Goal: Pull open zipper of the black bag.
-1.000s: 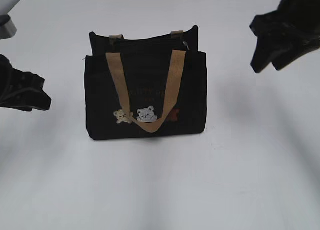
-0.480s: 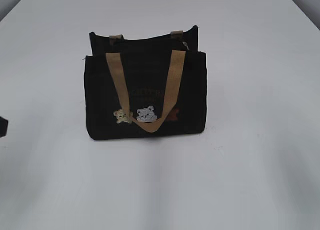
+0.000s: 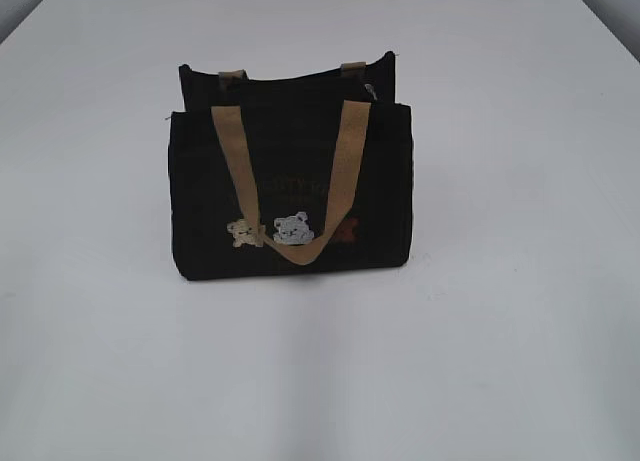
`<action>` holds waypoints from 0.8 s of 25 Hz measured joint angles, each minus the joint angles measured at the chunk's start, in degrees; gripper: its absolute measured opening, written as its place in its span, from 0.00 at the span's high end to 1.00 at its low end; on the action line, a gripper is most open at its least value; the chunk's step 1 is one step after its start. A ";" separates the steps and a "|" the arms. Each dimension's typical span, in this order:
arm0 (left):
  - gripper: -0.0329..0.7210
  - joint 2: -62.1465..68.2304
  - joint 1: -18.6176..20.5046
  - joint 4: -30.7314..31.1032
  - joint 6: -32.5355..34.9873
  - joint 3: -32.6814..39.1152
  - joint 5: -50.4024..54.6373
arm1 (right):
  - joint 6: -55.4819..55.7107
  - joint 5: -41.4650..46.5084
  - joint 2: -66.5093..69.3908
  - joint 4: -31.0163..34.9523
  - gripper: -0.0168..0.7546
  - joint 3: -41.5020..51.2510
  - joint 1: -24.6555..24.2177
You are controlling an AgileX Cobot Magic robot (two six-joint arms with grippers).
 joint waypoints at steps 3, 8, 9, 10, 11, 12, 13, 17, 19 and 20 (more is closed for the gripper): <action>0.58 -7.32 0.00 1.46 -0.07 1.41 2.04 | 0.00 0.05 -7.66 0.80 0.48 0.07 0.00; 0.60 -19.05 0.00 1.81 -0.07 1.85 2.79 | 0.00 0.00 -18.56 2.20 0.48 0.66 0.00; 0.60 -21.27 0.00 1.86 -0.07 1.85 2.79 | 0.00 0.00 -20.36 2.22 0.48 0.66 0.00; 0.60 -22.58 0.00 1.86 -0.07 1.88 3.01 | 0.00 0.00 -21.46 2.22 0.48 0.66 0.00; 0.60 -23.44 0.00 2.00 -0.07 1.88 2.95 | 0.00 -0.12 -22.16 2.27 0.48 0.66 0.00; 0.60 -23.62 0.00 2.04 -0.07 1.93 3.10 | 0.00 -0.01 -22.42 2.42 0.48 0.68 0.00; 0.60 -23.67 0.00 2.04 -0.07 1.93 3.10 | 0.00 -0.01 -22.47 2.36 0.48 0.68 0.00; 0.61 -23.74 0.00 2.04 -0.07 1.93 3.03 | 0.00 -0.06 -22.47 2.41 0.48 0.73 0.00; 0.62 -23.74 0.00 2.04 -0.07 1.93 3.03 | 0.00 -0.06 -22.47 2.41 0.48 0.73 0.00; 0.63 -23.74 0.00 2.04 -0.07 1.93 3.03 | 0.00 -0.06 -22.47 2.36 0.48 0.73 0.00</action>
